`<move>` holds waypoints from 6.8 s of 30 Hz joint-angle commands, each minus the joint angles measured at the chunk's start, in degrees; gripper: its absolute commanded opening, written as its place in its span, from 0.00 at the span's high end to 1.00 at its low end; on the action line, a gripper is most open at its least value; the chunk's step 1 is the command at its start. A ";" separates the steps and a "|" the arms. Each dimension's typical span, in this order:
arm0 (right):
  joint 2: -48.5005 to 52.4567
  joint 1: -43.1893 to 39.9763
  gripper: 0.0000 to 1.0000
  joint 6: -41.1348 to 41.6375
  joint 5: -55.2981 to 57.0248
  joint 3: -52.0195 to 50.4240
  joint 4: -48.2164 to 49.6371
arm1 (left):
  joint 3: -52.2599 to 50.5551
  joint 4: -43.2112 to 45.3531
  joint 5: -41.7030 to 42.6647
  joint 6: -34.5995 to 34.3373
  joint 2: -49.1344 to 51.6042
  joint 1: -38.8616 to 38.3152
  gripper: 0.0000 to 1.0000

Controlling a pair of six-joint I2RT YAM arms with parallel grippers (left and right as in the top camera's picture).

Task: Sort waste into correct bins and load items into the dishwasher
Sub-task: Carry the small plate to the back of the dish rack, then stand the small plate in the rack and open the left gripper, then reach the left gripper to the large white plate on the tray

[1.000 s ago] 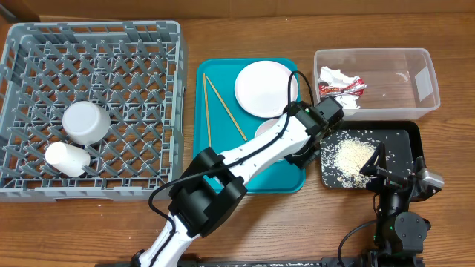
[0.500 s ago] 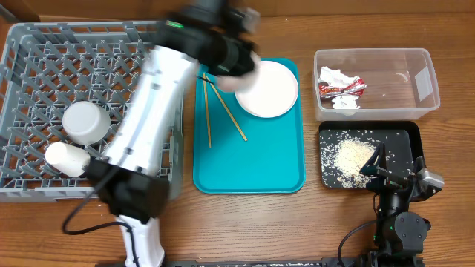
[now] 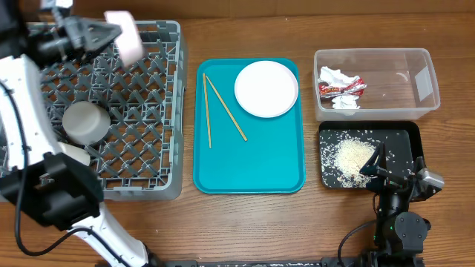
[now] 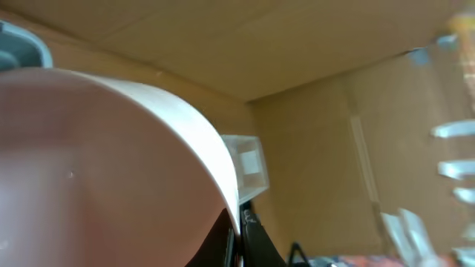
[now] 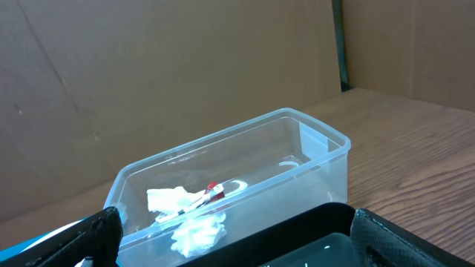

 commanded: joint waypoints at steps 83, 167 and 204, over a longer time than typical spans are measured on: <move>-0.57 -0.42 0.00 0.02 0.09 -0.61 0.37 | -20.06 34.62 11.04 2.21 13.46 15.61 0.89; -0.57 -0.42 0.00 0.02 0.09 -0.61 0.39 | -20.11 18.27 -98.40 -11.45 -1.86 -12.48 0.95; -0.57 -0.42 0.00 0.02 0.09 -0.61 0.39 | -6.14 -5.29 -69.00 -4.07 -10.34 -30.27 0.34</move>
